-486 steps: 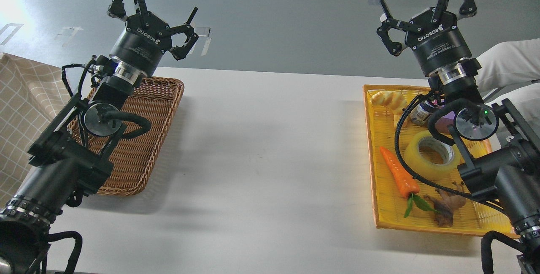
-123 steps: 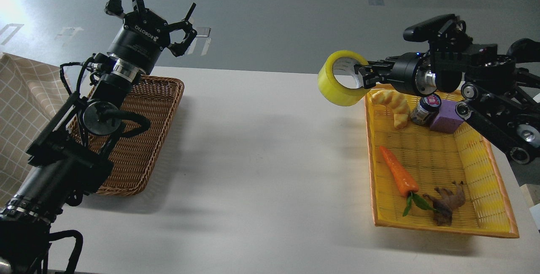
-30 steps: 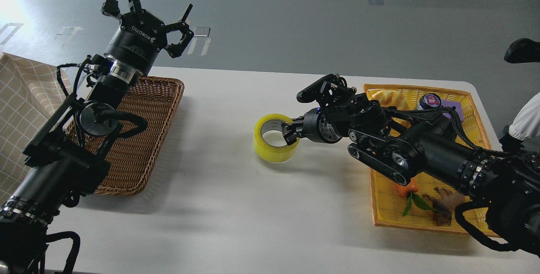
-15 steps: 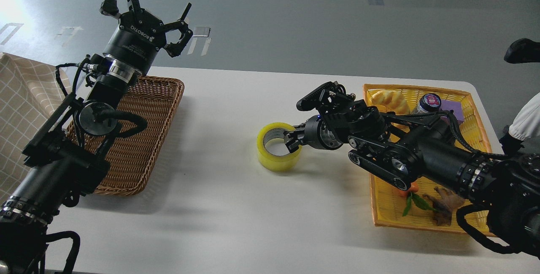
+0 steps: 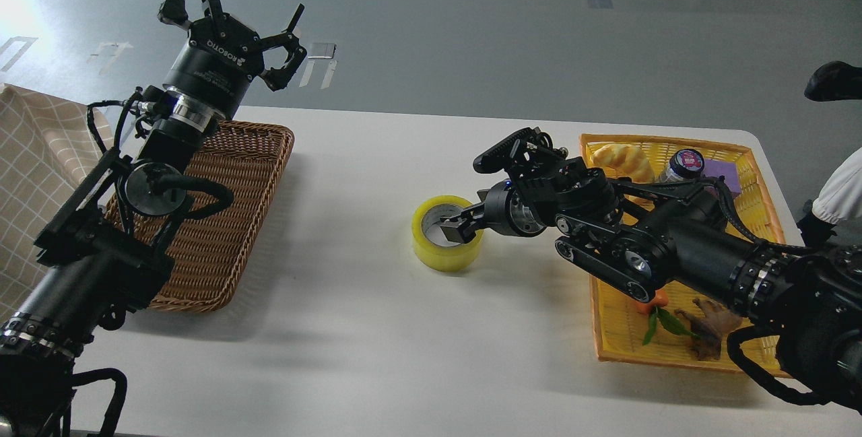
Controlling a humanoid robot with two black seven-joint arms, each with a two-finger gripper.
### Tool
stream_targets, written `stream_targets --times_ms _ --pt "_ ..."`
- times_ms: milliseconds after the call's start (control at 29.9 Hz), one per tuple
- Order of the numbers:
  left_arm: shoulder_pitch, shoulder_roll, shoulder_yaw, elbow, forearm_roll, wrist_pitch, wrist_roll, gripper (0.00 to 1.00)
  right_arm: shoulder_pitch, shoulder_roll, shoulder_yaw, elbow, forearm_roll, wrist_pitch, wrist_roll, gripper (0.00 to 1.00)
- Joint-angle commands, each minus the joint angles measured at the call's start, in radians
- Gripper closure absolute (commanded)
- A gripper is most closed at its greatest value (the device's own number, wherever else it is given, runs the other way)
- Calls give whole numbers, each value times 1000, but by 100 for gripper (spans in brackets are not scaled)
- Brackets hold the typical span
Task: Place and transfer tape with both arms
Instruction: 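Lower the tape roll onto the table and open the right gripper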
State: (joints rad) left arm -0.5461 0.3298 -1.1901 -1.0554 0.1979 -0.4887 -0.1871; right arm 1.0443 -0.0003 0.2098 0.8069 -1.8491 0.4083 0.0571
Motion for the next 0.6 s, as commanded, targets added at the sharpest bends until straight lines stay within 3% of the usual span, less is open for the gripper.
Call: stream_targets --times_ms 0,201,435,568 --pt "0 0 0 0 0 0 0 2 0 0 34 58 36 4 3 6" --pt "0 11 -9 0 0 0 0 2 3 -4 97 179 62 6 1 4" --pt "0 11 -8 0 0 0 2 2 -9 -191 236 339 70 4 3 1" --pt "0 11 -6 0 0 0 2 2 -55 -271 376 367 229 3 3 1"
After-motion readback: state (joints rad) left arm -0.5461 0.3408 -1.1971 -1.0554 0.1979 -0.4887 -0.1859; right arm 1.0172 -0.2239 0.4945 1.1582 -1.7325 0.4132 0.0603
